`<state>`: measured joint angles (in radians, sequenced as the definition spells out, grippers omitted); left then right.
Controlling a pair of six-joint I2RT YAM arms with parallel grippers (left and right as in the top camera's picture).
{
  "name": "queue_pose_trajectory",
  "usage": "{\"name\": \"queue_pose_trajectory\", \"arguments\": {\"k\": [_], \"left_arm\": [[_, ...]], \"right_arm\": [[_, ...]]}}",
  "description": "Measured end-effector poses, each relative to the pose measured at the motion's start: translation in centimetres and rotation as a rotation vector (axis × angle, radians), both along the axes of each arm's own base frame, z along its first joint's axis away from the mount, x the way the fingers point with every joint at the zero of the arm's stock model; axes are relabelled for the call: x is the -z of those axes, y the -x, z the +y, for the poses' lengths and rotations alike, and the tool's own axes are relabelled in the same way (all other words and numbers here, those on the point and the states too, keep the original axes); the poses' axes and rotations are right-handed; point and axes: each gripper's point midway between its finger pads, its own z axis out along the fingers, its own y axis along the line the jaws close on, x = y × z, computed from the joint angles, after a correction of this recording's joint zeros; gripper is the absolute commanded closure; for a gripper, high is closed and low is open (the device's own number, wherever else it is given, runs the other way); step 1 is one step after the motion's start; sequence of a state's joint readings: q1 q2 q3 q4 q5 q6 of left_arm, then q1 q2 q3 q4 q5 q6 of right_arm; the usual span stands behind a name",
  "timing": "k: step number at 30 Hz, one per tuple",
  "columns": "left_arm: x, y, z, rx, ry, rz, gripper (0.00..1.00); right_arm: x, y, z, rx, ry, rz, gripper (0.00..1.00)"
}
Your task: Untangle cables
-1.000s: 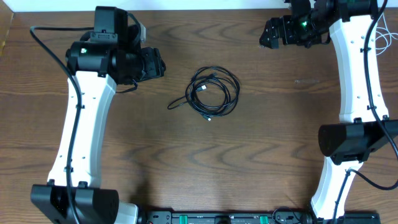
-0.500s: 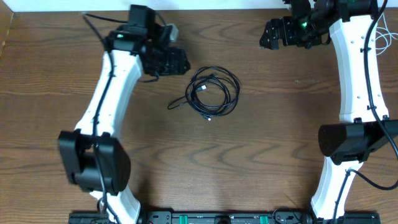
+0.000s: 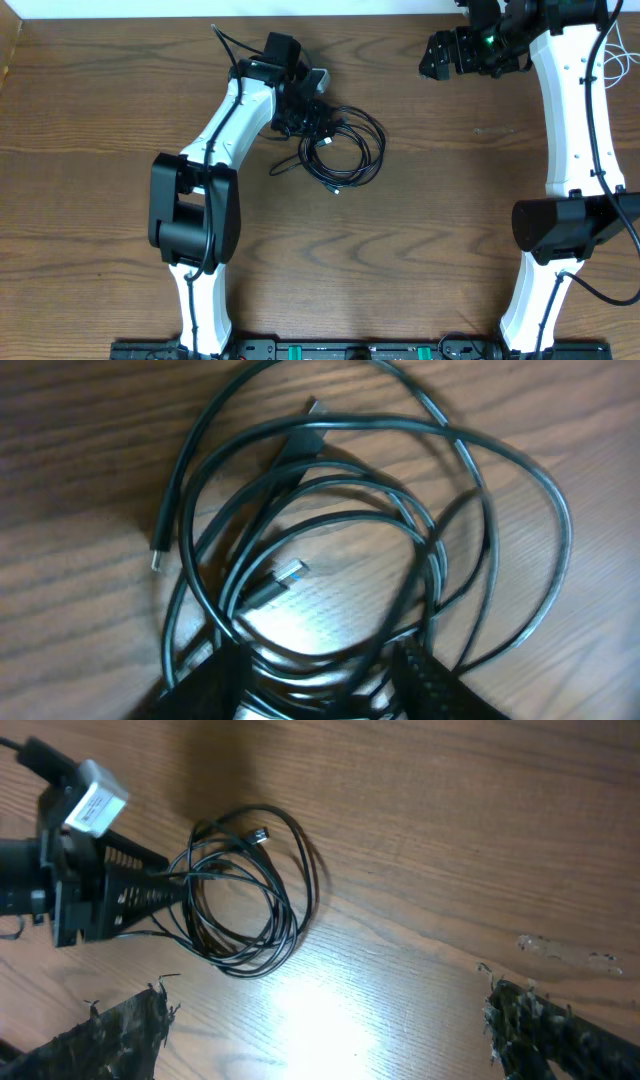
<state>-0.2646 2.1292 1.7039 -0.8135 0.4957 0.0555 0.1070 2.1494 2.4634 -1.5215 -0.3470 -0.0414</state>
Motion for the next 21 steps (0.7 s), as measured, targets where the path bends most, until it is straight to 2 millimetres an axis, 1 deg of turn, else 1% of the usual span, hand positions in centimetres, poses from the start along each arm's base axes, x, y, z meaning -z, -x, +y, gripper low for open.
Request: {"name": "queue_pose_trajectory", "arguments": {"k": [1,2,4,10,11,13,15,16,17,19,21], "left_arm": [[0.4,0.0,0.0,0.000,-0.002,0.008,0.81],[0.7,0.1,0.0,0.000,-0.003,0.015,0.92],[1.2,0.1,0.1,0.006,-0.008,0.020,0.93],[1.1,-0.1,0.1,-0.009,-0.004,0.021,0.93],[0.9,-0.2,0.1,-0.012,-0.002,0.017,0.93],[-0.4,-0.6,0.1,-0.021,0.007,-0.009,0.93],[-3.0,-0.9,0.1,-0.035,0.025,-0.062,0.93],[-4.9,-1.0,0.1,-0.040,0.038,-0.102,0.93],[-7.3,-1.0,0.1,-0.045,0.053,-0.150,0.93],[-11.3,-0.8,0.2,-0.051,0.080,-0.232,0.93],[-16.0,-0.3,0.3,-0.057,0.112,-0.332,0.93]], "right_arm": [[0.0,0.0,0.0,0.000,0.001,0.000,0.01],[0.0,0.0,-0.1,0.001,0.002,0.000,0.01],[0.0,0.0,-0.1,0.001,0.003,-0.001,0.01],[0.0,0.0,0.0,0.001,0.003,-0.001,0.01],[0.0,0.0,0.0,0.001,0.003,-0.001,0.01],[0.0,0.0,0.0,0.001,0.003,-0.001,0.01],[0.0,0.0,0.0,0.000,0.002,-0.001,0.01],[0.0,0.0,0.0,-0.001,0.001,-0.002,0.02],[-0.1,-0.1,0.2,-0.004,-0.003,-0.006,0.02],[-0.3,-0.3,0.6,-0.012,-0.016,-0.019,0.03],[-0.5,-0.5,1.2,-0.026,-0.036,-0.032,0.03]]}}
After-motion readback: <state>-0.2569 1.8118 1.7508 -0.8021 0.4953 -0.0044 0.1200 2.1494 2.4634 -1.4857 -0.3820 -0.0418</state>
